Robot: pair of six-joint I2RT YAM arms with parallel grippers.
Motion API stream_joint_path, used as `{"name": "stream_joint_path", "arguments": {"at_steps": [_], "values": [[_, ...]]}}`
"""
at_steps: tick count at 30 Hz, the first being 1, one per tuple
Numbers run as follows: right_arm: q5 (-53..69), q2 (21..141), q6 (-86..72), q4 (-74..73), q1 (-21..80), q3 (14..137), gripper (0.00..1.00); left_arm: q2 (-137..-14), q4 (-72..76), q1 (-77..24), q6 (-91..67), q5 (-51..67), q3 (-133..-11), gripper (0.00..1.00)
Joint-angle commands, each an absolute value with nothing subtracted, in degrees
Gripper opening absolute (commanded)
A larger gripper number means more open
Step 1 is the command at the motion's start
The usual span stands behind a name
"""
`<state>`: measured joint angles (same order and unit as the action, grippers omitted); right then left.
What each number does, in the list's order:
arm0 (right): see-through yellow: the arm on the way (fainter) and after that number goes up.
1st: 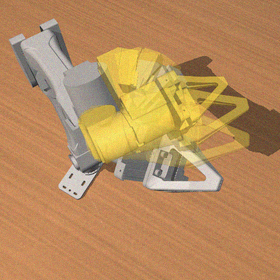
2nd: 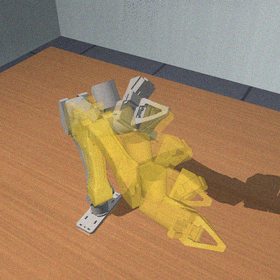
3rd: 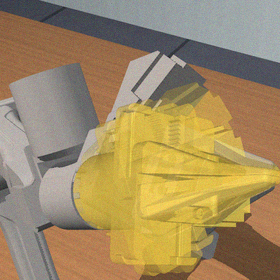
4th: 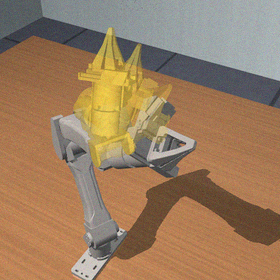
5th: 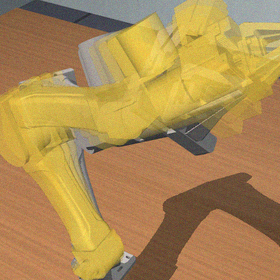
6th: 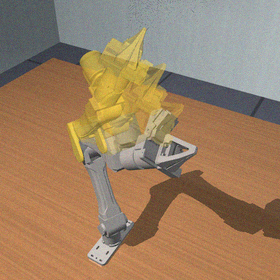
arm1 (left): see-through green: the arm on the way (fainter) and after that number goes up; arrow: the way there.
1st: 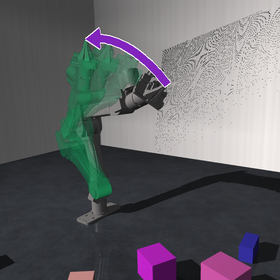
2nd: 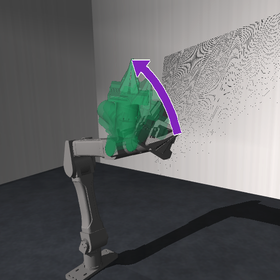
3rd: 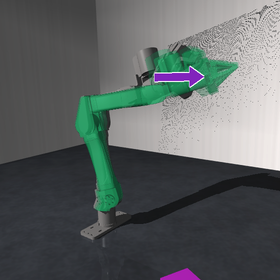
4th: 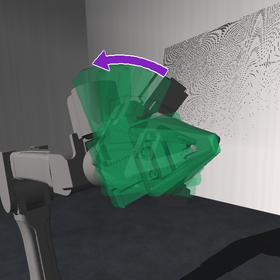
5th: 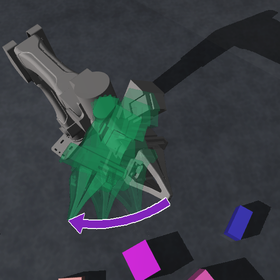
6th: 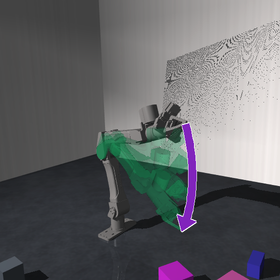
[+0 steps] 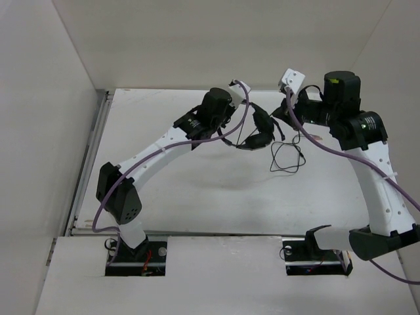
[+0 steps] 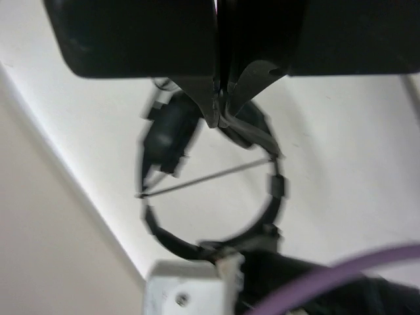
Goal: Wrap the headphones
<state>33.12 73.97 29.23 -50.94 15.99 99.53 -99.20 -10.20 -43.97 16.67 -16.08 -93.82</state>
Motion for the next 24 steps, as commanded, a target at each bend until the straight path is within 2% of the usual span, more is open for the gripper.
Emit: {"name": "stream_joint_path", "arguments": {"at_steps": [1,7,15,20,24], "values": [[23.04,72.25,42.09,-49.92,16.30,103.27,0.00,-95.81,-16.26,-42.67,20.39,-15.12,-90.62,0.00],[16.28,72.77,47.72,-47.04,17.09,103.10,0.00,-95.01,-19.94,-43.37,21.62,-12.31,-89.39,0.00],[4.23,70.67,53.61,-25.35,19.20,88.62,0.00,-93.08,-20.74,-47.15,20.22,-7.12,-89.21,0.00],[4.48,69.96,51.78,-11.98,18.42,77.89,0.00,-90.71,-20.22,-49.96,18.55,-3.53,-91.05,0.00],[7.46,71.10,45.63,-8.00,15.52,75.32,0.00,-88.34,-19.86,-51.81,16.79,0.61,-92.19,0.00]]}}
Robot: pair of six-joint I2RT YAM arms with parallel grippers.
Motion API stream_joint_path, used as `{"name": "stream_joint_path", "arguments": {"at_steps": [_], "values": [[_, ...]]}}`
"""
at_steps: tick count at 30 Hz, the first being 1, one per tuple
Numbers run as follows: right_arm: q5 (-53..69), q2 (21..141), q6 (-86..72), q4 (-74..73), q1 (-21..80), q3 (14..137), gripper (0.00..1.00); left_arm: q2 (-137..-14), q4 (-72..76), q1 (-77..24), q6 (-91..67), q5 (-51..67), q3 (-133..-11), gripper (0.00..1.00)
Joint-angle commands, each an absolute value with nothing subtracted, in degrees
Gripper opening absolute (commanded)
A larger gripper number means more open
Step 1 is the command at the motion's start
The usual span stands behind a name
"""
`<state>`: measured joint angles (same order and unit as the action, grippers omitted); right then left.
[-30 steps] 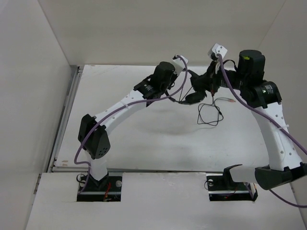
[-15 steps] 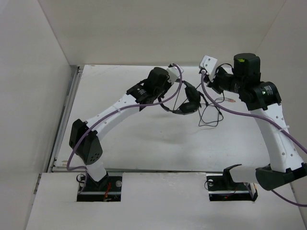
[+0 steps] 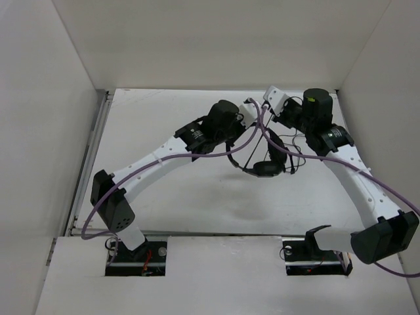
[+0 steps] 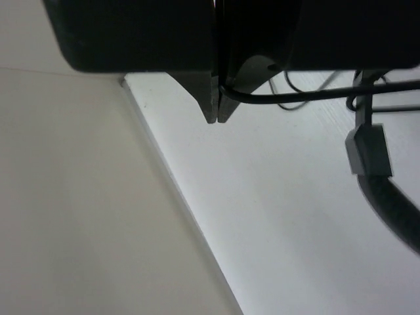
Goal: Wrap the headphones
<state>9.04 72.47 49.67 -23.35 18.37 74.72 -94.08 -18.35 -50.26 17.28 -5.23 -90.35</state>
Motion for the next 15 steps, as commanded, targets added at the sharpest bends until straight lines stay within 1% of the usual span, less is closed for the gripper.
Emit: {"name": "stream_joint_path", "arguments": {"at_steps": [1,7,10,15], "values": [[8.25,71.45,43.88,-8.00,14.73,75.41,0.00,-87.90,-19.78,-52.24,16.70,1.14,-92.63,0.00],[12.82,72.33,34.90,-7.56,10.51,74.45,0.00,-86.93,-20.39,-52.34,14.77,3.33,-96.41,0.00],[16.60,72.25,30.87,-7.65,8.92,73.74,0.02,-86.75,-20.57,-52.69,14.24,5.09,-98.96,0.00],[28.62,72.25,18.67,-7.91,5.50,74.18,0.06,-87.19,-20.65,-53.48,11.17,8.61,-103.88,0.00]]}}
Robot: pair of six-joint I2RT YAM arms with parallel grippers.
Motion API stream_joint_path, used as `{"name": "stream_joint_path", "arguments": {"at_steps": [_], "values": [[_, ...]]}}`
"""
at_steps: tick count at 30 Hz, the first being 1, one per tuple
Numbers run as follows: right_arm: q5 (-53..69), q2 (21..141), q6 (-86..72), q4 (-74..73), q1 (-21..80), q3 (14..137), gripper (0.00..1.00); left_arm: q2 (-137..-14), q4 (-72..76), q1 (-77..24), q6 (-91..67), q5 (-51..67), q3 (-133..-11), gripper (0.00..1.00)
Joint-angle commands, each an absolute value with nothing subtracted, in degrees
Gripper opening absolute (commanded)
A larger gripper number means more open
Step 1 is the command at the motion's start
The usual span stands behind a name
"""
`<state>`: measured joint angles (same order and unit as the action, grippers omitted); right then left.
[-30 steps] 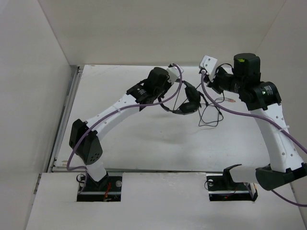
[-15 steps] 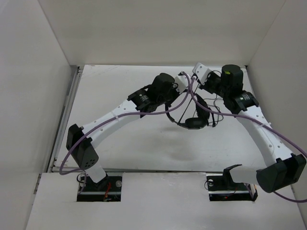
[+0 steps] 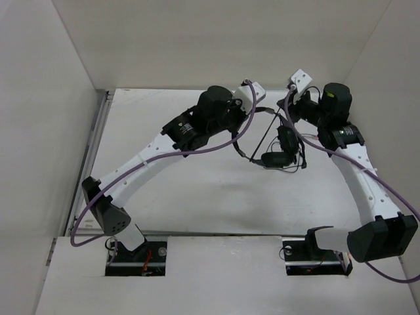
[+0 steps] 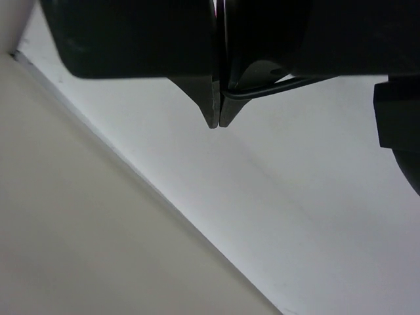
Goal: Wrap the headphones
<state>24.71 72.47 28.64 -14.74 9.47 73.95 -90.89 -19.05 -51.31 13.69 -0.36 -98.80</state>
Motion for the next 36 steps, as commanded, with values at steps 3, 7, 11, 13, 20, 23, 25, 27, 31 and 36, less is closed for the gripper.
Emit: {"name": "stream_joint_path", "arguments": {"at_steps": [3,7,11,13,20,23,25,27,31,36], "values": [[41.35,73.03,6.46,-5.90,1.90,74.44,0.08,-87.54,-20.13,-53.66,8.53,9.75,-106.87,0.00],[51.40,72.69,-7.61,2.95,-0.04,71.29,0.12,-88.41,-19.69,-53.30,5.55,12.74,-111.60,0.00],[56.42,72.16,-23.60,17.54,-0.13,65.84,0.22,-90.78,-20.13,-53.48,2.29,15.20,-118.55,0.00],[57.65,72.33,-31.95,25.45,-0.13,63.47,0.28,-91.93,-20.13,-53.39,0.62,16.52,-121.54,0.00],[57.13,73.74,-59.03,50.69,0.13,55.91,0.40,-95.97,-19.25,-52.34,-3.78,17.40,-129.45,0.00],[55.99,73.65,-64.50,54.14,1.97,54.23,0.43,-98.34,-18.46,-51.99,-4.39,17.05,-133.66,0.00],[55.72,72.95,-64.86,54.05,4.16,52.66,0.45,-100.36,-18.46,-51.29,-4.66,16.44,-137.70,0.00],[55.29,72.16,-64.16,53.27,6.27,49.85,0.46,-102.47,-17.76,-50.41,-4.92,15.21,-141.58,0.00],[54.84,69.88,-60.04,49.93,9.44,44.40,0.46,-105.38,-15.56,-48.30,-4.22,11.09,-146.95,0.00],[55.72,66.01,-54.59,45.54,11.90,39.21,0.46,-106.17,-12.75,-45.05,-3.78,0.90,-147.04,0.01]]}}
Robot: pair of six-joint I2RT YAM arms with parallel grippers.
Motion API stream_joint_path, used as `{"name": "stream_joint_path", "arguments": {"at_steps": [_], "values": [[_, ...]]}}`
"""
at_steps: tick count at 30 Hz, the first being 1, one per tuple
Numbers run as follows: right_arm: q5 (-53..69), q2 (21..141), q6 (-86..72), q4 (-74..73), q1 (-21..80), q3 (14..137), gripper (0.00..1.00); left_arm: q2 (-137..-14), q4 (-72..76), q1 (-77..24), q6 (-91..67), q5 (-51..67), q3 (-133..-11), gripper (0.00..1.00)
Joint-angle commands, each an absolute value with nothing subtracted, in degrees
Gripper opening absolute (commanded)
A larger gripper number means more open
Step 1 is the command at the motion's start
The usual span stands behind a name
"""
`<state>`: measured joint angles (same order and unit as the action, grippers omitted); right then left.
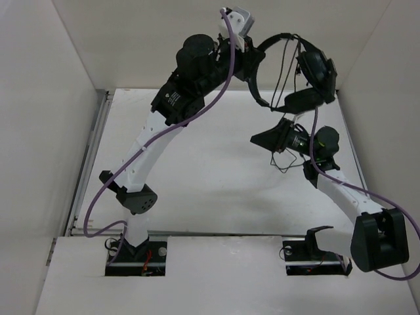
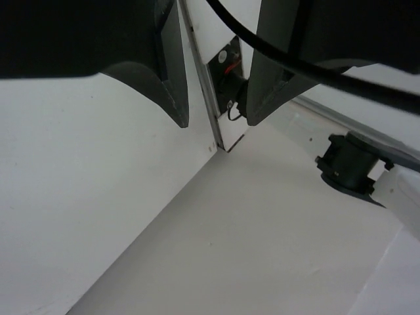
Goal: Wrap the headphones
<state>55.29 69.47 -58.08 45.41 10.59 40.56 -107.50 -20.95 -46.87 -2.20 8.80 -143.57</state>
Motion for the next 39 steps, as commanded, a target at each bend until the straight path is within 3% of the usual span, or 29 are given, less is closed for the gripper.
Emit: {"name": "stream_joint_path", "arguments": {"at_steps": [1,13,19,22,39], "values": [[55.98,65.05,-52.93,44.40,12.86,38.07,0.46,-106.35,-12.14,-44.52,-3.69,-1.21,-147.04,0.01],[59.94,62.49,-44.12,35.51,17.35,38.93,0.36,-109.95,-6.86,-43.20,-2.03,-15.63,-147.66,0.02],[62.66,62.75,-38.69,30.51,19.55,41.04,0.09,-111.27,-5.01,-42.76,0.09,-20.21,-147.57,0.02],[63.02,62.93,-34.55,24.98,20.17,43.24,0.02,-111.62,-4.22,-42.14,1.67,-22.23,-146.52,0.02],[54.50,67.23,-1.16,-19.31,24.12,67.56,0.00,-115.84,5.88,-41.08,17.04,-31.29,-130.97,0.02]]}}
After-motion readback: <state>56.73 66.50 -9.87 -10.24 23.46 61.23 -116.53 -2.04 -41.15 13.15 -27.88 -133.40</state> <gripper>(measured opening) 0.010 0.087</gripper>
